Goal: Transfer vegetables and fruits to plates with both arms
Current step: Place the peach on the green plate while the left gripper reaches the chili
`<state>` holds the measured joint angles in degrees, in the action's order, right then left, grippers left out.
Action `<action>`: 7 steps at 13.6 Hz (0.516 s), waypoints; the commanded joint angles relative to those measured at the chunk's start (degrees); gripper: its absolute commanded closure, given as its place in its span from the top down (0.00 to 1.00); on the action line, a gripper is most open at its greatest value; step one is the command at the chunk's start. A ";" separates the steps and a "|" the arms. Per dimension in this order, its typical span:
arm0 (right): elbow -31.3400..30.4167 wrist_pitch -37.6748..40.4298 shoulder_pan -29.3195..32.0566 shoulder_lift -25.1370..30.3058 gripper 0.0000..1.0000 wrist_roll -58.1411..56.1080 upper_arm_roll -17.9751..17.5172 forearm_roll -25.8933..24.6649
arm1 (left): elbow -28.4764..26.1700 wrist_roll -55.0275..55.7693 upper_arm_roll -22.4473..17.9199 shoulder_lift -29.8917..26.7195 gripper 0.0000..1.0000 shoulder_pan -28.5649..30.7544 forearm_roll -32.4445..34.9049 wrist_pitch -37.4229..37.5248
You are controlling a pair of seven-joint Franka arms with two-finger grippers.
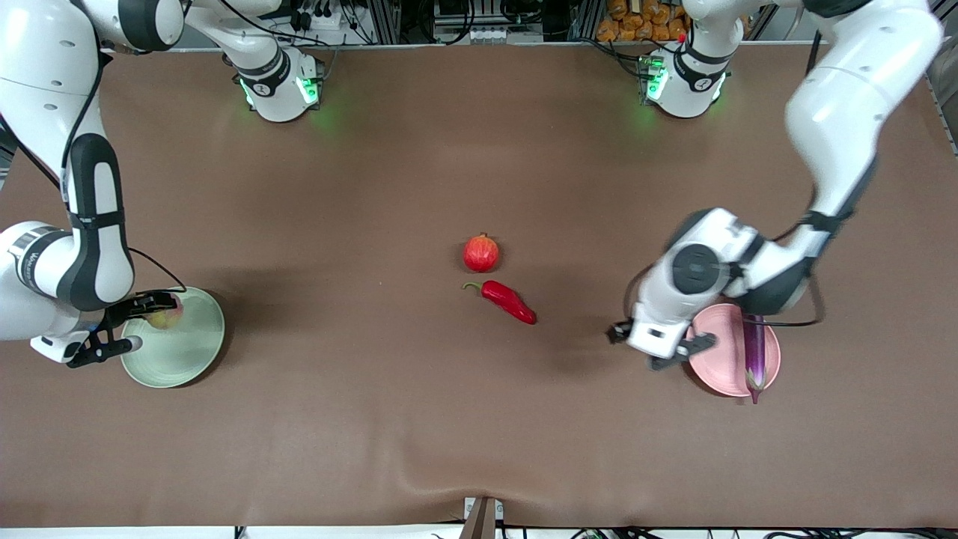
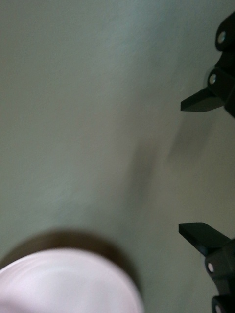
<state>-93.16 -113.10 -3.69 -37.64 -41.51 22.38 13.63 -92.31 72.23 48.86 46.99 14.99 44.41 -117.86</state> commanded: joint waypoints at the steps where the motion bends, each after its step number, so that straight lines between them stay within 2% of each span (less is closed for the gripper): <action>1: -2.73 -3.27 0.35 1.16 0.00 -4.55 -0.24 1.67 | 3.70 10.78 -1.31 0.99 1.00 -6.44 -0.99 0.79; 2: -2.73 -3.18 0.09 1.16 0.09 -4.29 -0.15 1.67 | 5.19 14.83 -1.66 1.87 1.00 -9.08 -1.95 0.79; 3: -2.55 -3.01 -0.09 1.16 0.69 -3.93 -0.15 1.67 | 7.04 18.18 -3.23 2.14 1.00 -12.67 -3.00 0.79; 4: -2.38 -2.83 -0.09 1.16 1.00 -3.76 -0.15 1.67 | 8.45 21.26 -5.68 2.14 1.00 -16.62 -4.49 0.79; 7: -0.63 0.05 -0.36 1.69 1.00 -3.76 -0.24 1.67 | 11.97 28.73 -13.33 2.40 1.00 -27.62 -9.67 -0.09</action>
<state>-93.99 -113.98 -3.92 -37.58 -42.54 22.23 13.94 -84.38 97.09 39.96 48.08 -6.36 37.61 -118.02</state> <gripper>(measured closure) 0.026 0.000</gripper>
